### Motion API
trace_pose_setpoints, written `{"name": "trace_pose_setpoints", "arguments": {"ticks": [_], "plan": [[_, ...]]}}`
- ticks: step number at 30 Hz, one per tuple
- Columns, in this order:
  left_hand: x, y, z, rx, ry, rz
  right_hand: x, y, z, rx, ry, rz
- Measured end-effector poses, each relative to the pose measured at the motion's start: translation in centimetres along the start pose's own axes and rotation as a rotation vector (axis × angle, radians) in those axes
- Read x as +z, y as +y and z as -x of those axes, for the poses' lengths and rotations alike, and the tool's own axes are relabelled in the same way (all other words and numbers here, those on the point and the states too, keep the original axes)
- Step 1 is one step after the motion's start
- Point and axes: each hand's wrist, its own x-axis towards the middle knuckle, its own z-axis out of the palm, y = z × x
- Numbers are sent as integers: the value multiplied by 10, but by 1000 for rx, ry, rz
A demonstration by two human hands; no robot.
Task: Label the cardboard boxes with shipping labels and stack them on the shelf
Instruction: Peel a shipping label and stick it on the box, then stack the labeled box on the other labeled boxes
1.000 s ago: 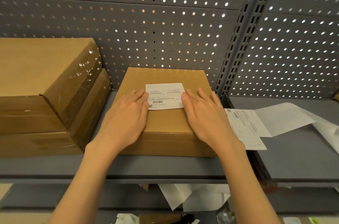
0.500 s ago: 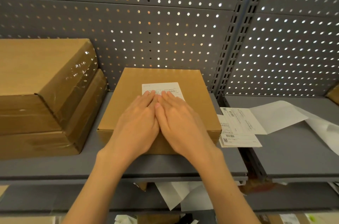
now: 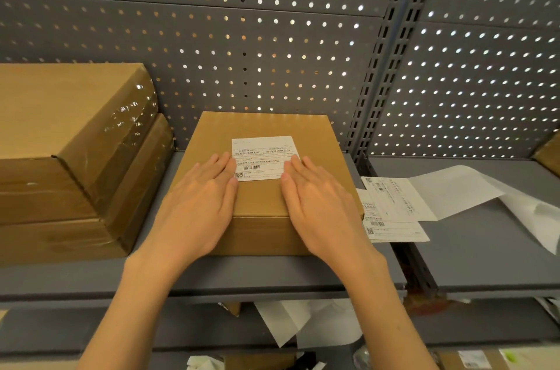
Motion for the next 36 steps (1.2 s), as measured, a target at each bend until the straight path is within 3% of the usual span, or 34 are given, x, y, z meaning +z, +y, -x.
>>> {"name": "trace_pose_setpoints", "arguments": {"ticks": [10,16,27,31,36], "plan": [[0,1,5,-37,40,-49,-3,11,7,82,46,28],[2,8,11,46,-2,-38,2,-2,10,30,61,82],[-4,-21,22,-58,15,13,-5,18,21,168,71,0],[-7,-26,20,-93,12,256,-9,21,20,195,122,-264],[-8,-31,17,-415,160,746,-11,31,20,423,224,-845]]}}
